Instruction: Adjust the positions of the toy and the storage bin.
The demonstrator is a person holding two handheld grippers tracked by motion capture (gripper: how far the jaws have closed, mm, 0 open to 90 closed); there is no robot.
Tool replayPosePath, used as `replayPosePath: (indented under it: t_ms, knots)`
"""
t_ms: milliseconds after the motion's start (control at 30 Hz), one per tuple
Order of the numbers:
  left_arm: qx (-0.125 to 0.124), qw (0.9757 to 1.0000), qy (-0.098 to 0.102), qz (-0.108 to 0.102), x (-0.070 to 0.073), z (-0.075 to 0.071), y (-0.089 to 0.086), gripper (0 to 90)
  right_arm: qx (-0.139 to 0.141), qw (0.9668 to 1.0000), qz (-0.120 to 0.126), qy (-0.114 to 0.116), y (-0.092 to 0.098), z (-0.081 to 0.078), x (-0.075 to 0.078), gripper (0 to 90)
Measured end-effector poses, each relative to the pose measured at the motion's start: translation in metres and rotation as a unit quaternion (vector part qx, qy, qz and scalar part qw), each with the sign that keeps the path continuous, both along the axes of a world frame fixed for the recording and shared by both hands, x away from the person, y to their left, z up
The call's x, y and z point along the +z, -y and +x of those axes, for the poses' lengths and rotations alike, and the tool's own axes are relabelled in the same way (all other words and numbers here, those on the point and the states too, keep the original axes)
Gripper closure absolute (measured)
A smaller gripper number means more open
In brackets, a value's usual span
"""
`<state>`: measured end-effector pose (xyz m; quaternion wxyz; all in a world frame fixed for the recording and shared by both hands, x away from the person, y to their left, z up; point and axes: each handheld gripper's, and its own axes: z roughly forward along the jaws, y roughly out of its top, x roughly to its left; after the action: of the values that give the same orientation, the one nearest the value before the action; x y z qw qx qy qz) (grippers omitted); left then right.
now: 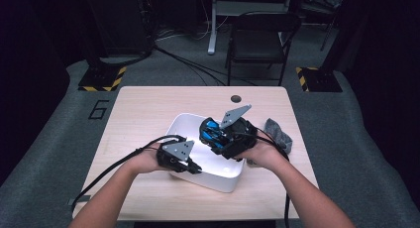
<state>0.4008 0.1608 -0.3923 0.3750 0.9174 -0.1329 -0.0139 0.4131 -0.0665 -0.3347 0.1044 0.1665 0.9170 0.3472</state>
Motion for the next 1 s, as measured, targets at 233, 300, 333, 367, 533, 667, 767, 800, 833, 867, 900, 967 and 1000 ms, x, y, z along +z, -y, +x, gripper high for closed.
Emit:
replayPosePath:
  t_ms: [233, 300, 333, 367, 533, 667, 767, 800, 833, 867, 900, 967, 1000]
  knots:
    - [-0.011, 0.9999, 0.002, -0.005, -0.001, -0.007, 0.008, 86.6, -0.005, 1.0, -0.005, -0.002, -0.008, 0.002, -0.002, 26.2]
    - [-0.015, 0.9999, 0.004, -0.007, -0.001, -0.009, 0.01, 86.6, -0.001, 1.0, -0.006, 0.003, -0.009, 0.004, -0.004, 26.1]
    - [-0.016, 0.9998, 0.002, -0.01, -0.001, -0.009, 0.011, 86.6, -0.003, 1.0, -0.006, 0.002, -0.01, 0.005, -0.005, 26.2]
    - [-0.017, 0.9998, 0.002, -0.01, -0.002, -0.01, 0.011, 86.5, -0.002, 1.0, -0.007, 0.001, -0.01, 0.005, -0.006, 26.1]
    - [-0.022, 0.9997, 0.002, -0.015, -0.002, -0.014, 0.014, 86.5, -0.006, 1.0, -0.007, 0.0, -0.011, 0.007, -0.008, 26.1]
    - [-0.025, 0.9996, 0.008, -0.009, -0.001, -0.016, 0.02, 86.4, -0.009, 0.9999, -0.01, 0.002, -0.012, 0.009, -0.01, 26.1]
    - [-0.021, 0.9997, 0.004, -0.01, -0.001, -0.015, 0.02, 85.3, -0.011, 0.9999, -0.01, 0.001, -0.014, 0.011, -0.013, 26.1]
    - [-0.016, 0.9998, 0.001, -0.01, -0.001, -0.015, 0.02, 84.8, -0.012, 0.9999, -0.011, 0.0, -0.015, 0.011, -0.014, 26.2]
    - [-0.015, 0.9998, -0.001, -0.009, -0.002, -0.015, 0.019, 84.0, -0.012, 0.9999, -0.012, 0.001, -0.016, 0.012, -0.015, 26.1]
    - [-0.011, 0.9999, 0.003, -0.007, -0.002, -0.015, 0.019, 83.0, -0.013, 0.9998, -0.012, 0.0, -0.016, 0.012, -0.016, 26.2]
    - [-0.005, 0.9999, 0.008, -0.009, -0.001, -0.015, 0.018, 79.4, -0.012, 0.9999, -0.012, 0.0, -0.017, 0.012, -0.017, 26.1]
    - [0.005, 0.9999, 0.006, -0.012, 0.001, -0.015, 0.015, 76.2, -0.011, 0.9998, -0.015, 0.002, -0.017, 0.013, -0.018, 26.1]
    - [0.006, 0.9999, 0.007, -0.011, 0.002, -0.014, 0.014, 74.2, -0.011, 0.9998, -0.015, -0.001, -0.018, 0.013, -0.019, 26.1]
